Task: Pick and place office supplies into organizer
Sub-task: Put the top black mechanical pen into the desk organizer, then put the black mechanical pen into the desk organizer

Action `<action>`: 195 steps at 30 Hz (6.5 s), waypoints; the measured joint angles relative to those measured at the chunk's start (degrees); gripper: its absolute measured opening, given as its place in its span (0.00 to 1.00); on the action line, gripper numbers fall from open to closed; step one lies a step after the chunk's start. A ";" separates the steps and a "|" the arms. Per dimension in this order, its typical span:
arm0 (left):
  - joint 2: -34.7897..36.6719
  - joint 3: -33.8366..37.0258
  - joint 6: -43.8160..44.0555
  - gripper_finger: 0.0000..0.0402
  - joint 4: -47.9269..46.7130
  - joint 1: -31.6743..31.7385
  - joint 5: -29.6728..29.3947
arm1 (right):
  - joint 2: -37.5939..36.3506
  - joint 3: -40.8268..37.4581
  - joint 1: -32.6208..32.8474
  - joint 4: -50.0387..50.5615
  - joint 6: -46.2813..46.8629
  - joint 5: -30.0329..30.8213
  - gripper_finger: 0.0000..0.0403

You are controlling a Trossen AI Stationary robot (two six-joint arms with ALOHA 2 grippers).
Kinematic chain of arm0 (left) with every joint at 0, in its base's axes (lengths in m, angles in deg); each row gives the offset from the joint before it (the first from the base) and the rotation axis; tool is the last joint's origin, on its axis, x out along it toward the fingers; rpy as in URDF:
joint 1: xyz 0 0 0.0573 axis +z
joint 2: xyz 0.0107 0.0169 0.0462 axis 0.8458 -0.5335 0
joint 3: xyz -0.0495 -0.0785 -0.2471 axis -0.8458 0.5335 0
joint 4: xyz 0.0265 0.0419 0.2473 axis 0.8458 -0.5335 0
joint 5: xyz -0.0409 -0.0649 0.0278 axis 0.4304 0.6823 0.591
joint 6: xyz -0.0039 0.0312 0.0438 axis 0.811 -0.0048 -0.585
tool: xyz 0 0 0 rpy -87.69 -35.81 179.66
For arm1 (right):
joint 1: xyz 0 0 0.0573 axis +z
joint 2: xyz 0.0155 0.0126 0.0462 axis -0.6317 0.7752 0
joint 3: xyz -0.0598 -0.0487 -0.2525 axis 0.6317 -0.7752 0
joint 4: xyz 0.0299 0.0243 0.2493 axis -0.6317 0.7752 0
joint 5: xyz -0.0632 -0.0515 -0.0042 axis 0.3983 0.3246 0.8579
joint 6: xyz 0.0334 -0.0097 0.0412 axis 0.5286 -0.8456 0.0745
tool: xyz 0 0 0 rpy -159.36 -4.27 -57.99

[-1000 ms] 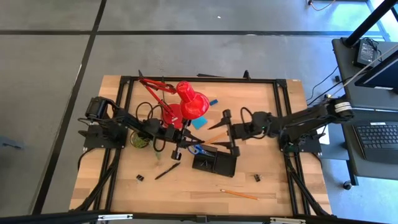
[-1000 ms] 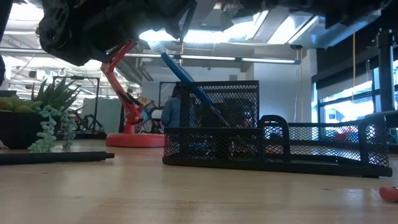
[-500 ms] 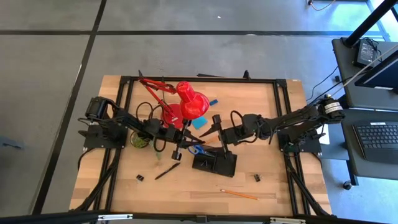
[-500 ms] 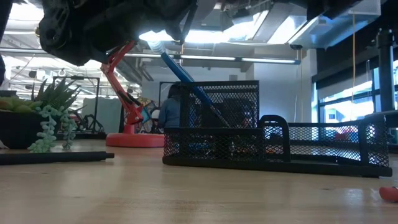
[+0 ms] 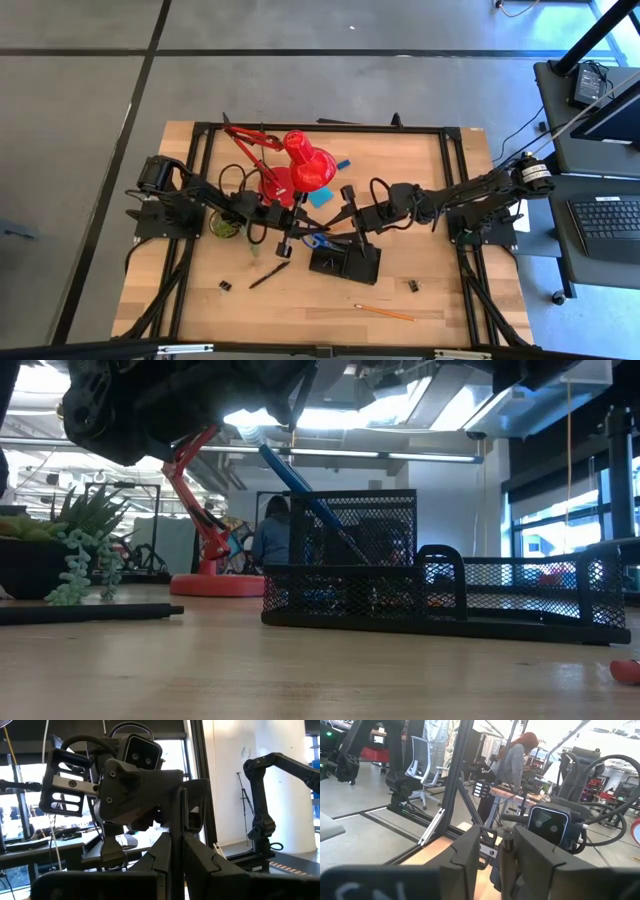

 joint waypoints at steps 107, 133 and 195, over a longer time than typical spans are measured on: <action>8.76 6.80 3.06 0.38 -5.81 -0.15 2.95 | 7.10 -0.04 -2.96 26.50 10.72 4.67 0.49; 27.52 -8.44 9.15 0.37 -78.20 -13.12 -32.09 | -15.00 -5.77 -3.58 50.12 13.89 14.11 0.58; -11.58 -34.51 68.36 0.14 -138.12 -19.04 3.34 | -14.99 -7.54 -7.76 47.13 13.56 14.61 0.59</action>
